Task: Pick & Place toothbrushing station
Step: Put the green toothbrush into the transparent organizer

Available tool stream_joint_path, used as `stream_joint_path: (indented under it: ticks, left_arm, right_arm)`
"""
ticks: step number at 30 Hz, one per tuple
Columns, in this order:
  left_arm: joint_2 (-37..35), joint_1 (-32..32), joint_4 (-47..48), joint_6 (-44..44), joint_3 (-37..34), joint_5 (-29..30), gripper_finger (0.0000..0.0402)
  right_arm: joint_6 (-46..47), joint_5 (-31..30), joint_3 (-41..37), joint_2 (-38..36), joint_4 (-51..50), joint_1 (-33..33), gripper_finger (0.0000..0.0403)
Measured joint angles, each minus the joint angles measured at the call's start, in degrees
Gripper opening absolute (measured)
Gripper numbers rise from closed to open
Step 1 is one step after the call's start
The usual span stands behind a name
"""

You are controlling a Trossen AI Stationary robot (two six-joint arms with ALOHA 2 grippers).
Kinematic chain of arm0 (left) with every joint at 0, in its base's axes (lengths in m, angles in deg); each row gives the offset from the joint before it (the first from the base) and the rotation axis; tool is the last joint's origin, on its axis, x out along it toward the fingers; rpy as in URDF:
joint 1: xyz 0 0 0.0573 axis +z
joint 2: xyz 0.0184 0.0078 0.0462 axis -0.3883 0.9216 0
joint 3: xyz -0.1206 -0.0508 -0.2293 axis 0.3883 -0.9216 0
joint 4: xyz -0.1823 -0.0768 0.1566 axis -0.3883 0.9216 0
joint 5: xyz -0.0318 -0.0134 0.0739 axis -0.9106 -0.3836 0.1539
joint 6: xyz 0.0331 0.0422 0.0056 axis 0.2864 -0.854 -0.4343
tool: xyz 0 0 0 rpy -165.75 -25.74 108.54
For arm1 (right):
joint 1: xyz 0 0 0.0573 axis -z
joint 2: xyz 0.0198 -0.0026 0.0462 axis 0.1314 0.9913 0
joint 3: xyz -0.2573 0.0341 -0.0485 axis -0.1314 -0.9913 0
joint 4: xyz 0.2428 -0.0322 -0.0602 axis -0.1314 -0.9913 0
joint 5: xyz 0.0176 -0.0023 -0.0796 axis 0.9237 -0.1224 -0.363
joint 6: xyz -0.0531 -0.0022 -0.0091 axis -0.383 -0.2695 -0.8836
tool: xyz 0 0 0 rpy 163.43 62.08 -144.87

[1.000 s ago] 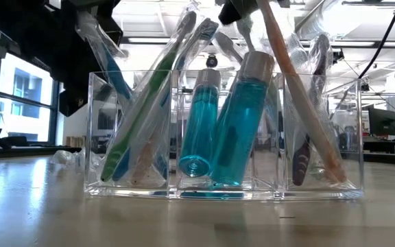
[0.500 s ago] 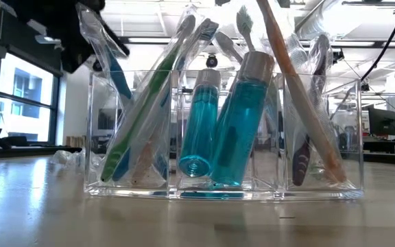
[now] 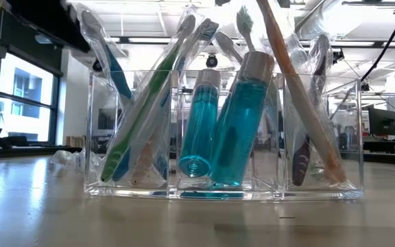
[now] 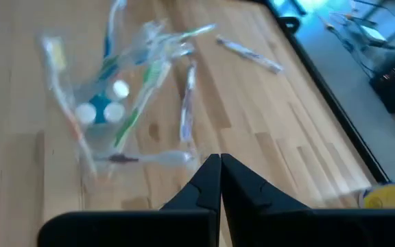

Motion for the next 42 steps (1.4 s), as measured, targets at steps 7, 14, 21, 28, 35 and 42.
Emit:
stream_joint_path:
  ticks: [7,14,21,28,35,42]
  left_arm:
    - [0.28,-1.82,11.57,-2.04,4.53,-1.38,0.0000]
    - [2.09,-1.72,13.68,-1.87,3.96,0.92,0.0025]
    - [4.16,-1.72,13.94,-0.34,3.91,6.13,0.0106]
    - [7.98,-1.74,13.80,-4.65,3.91,3.27,0.0193]
    - [15.59,-1.70,10.05,-18.52,3.87,0.50,0.0209]
    - [19.96,-1.70,9.77,-21.72,3.87,-0.92,0.0210]
  right_arm:
    - [9.47,-4.62,-0.02,-0.02,-2.76,-3.62,0.0002]
    - [11.12,-3.93,-0.02,-0.02,-2.79,-3.68,0.0002]
    - [11.20,-3.64,-0.02,-0.02,-2.90,-3.71,0.0002]
    - [11.32,-2.10,-0.04,0.20,-2.02,-3.71,0.0002]
    - [11.32,-0.81,-0.07,0.20,0.37,-4.13,0.0002]
    - [12.71,-0.77,-0.07,0.20,1.53,-6.30,0.0002]
